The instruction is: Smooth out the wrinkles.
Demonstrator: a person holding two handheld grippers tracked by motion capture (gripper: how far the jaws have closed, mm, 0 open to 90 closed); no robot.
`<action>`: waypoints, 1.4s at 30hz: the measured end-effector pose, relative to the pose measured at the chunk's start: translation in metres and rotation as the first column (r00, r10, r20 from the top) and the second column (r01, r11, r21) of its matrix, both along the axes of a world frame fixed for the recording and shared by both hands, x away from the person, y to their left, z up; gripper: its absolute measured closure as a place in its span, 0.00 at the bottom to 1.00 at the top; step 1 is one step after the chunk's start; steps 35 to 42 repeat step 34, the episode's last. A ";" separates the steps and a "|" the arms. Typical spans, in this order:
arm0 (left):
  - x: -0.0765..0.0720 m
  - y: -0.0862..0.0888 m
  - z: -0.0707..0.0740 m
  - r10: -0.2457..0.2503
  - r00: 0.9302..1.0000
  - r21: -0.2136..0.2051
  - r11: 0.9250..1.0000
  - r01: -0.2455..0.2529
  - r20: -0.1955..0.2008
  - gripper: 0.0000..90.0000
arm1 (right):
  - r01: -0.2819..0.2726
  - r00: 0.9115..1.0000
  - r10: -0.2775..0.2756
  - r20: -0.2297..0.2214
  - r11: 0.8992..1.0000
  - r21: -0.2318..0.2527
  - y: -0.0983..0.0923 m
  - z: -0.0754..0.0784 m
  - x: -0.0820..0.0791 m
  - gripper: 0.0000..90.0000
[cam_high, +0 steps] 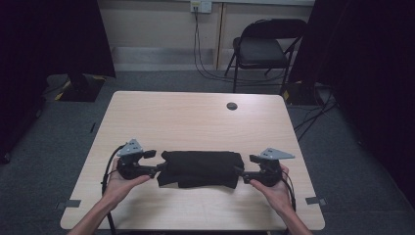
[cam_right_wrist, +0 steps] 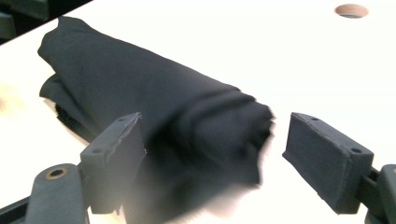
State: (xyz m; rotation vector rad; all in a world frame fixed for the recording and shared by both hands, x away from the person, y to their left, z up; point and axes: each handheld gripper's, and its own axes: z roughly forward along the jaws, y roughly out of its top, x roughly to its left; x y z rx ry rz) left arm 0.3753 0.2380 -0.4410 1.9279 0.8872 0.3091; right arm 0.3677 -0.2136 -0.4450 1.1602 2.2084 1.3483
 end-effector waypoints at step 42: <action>0.006 0.031 -0.062 0.157 0.987 0.244 0.959 -0.145 -0.031 0.17 | 0.219 0.970 -0.237 -0.053 0.948 -0.233 -0.065 -0.059 0.009 0.19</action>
